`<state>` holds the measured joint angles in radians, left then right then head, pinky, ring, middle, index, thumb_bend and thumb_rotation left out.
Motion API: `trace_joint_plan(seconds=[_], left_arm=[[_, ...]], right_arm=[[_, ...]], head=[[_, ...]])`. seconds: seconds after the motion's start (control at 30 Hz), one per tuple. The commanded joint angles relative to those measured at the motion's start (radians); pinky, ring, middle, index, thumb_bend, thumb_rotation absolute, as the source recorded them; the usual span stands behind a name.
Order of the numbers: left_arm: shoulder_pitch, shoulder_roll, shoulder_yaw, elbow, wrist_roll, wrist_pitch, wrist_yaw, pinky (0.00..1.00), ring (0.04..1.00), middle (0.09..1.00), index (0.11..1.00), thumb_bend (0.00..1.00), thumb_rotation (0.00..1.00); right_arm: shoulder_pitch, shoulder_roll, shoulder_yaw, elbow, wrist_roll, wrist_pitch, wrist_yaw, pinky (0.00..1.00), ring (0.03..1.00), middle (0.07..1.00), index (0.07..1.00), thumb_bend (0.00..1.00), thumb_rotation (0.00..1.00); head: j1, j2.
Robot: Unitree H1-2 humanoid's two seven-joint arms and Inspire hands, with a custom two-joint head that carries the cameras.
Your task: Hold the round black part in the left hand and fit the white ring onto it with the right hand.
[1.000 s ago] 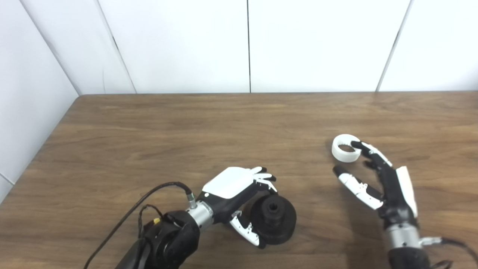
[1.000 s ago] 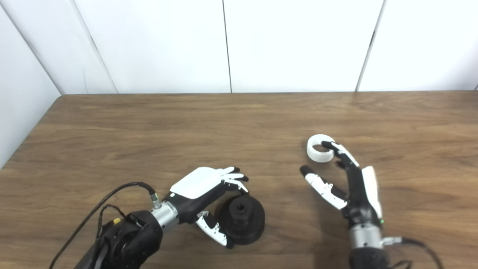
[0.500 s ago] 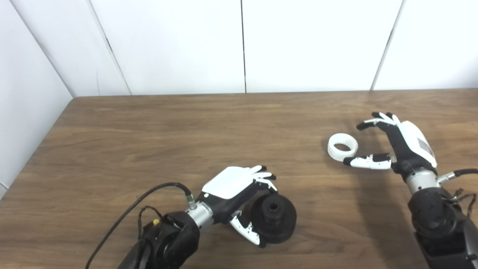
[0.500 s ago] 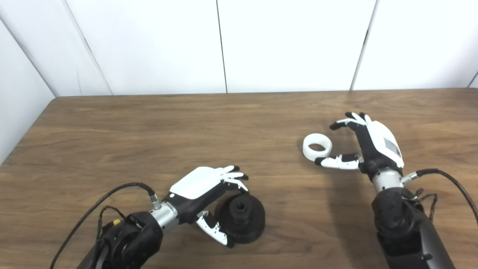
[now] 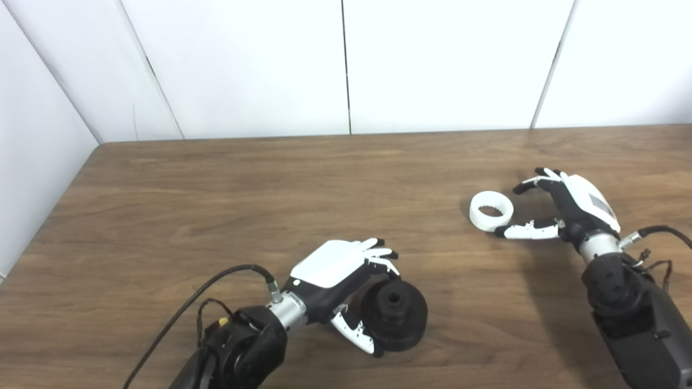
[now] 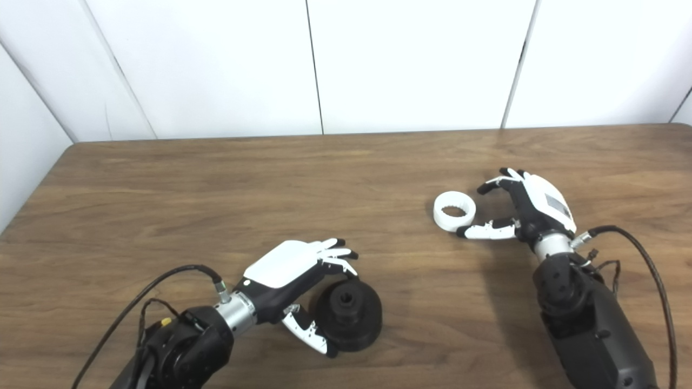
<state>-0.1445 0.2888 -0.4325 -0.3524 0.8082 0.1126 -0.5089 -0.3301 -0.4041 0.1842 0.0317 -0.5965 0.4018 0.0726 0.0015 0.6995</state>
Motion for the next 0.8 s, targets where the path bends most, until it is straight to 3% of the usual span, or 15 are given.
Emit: trace_joint_plan(seconds=[0.0, 0.77], left_arm=[[-0.011, 0.006, 0.012, -0.011, 0.006, -0.013, 0.019, 0.95, 0.980, 0.914, 0.609, 0.83, 0.24], [-0.009, 0.005, 0.021, -0.009, 0.006, -0.014, 0.015, 0.95, 0.982, 0.916, 0.612, 0.83, 0.24]], right_arm=[[-0.059, -0.014, -0.006, -0.005, 0.000, -0.050, -0.008, 1.00, 1.000, 0.941, 0.701, 0.91, 0.32], [-0.108, 0.028, 0.018, 0.041, -0.003, -0.067, -0.004, 1.00, 1.000, 0.936, 0.710, 0.91, 0.37]], head=[[0.000, 0.001], [0.006, -0.001]])
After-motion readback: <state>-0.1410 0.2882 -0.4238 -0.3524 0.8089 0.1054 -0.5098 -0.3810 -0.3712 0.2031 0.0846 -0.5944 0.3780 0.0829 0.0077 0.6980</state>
